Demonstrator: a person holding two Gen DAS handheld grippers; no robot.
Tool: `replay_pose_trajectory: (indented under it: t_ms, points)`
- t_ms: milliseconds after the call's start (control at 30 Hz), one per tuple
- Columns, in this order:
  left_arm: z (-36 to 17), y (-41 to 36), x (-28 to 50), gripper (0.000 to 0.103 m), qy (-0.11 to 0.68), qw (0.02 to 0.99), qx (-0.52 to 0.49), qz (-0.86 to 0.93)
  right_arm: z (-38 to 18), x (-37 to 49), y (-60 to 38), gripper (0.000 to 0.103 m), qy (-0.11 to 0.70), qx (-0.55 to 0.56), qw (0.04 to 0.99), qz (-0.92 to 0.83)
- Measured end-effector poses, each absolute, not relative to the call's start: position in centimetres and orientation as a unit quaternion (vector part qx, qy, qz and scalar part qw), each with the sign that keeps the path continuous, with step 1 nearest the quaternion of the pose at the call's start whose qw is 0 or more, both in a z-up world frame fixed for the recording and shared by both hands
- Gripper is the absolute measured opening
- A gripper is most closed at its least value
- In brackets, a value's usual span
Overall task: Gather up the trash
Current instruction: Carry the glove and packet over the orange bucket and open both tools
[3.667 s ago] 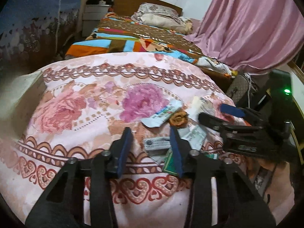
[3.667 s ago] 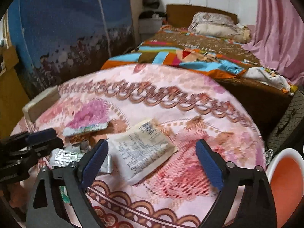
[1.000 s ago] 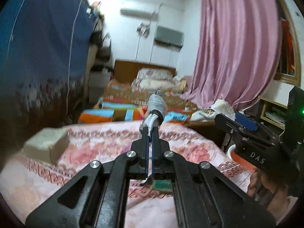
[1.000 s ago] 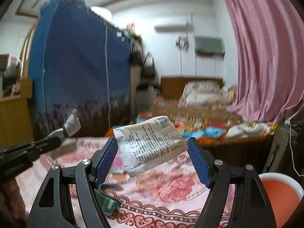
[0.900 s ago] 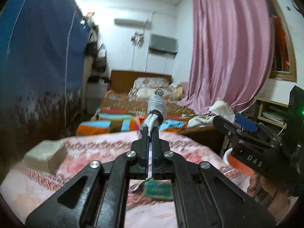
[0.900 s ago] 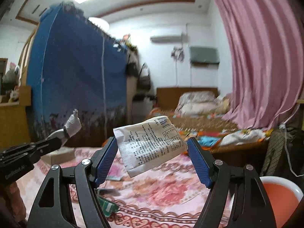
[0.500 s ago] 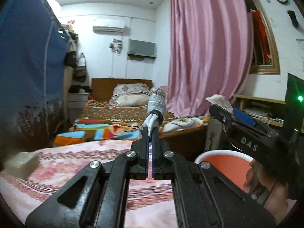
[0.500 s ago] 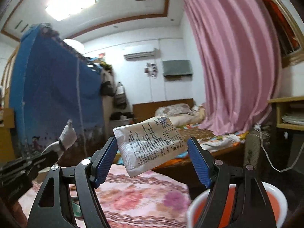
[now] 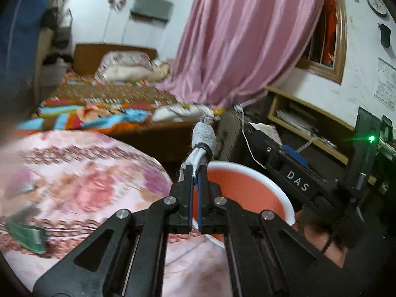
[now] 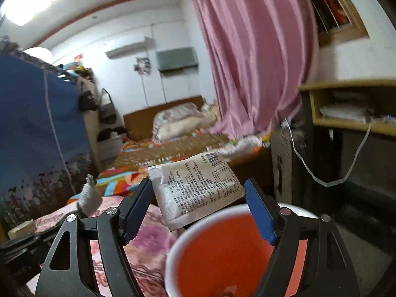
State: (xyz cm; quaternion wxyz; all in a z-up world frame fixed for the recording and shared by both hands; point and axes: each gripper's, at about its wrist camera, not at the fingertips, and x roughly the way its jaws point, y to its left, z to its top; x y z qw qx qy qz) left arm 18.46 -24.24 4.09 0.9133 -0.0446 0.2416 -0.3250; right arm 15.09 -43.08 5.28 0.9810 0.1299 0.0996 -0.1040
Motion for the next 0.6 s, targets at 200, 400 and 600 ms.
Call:
replay_pose_trajectory:
  t_ms: [200, 400, 600]
  points:
    - [2.2, -27.5, 19.1, 0.000, 0.299, 0.893, -0.025, -0.335, 3.3, 15.2, -45.8, 0.076, 0.152, 0.178, 0.965, -0.118]
    - [0.5, -29.4, 19.9, 0.000, 0.354, 0.873, -0.006, -0.335, 2.1, 15.4, -47.3, 0.077, 0.187, 0.214, 0.951, -0.125]
    - [-0.6, -30.0, 19.9, 0.012, 0.371, 0.870, 0.011, -0.324, 1.4, 15.8, -47.4, 0.077, 0.210, 0.223, 0.944, -0.125]
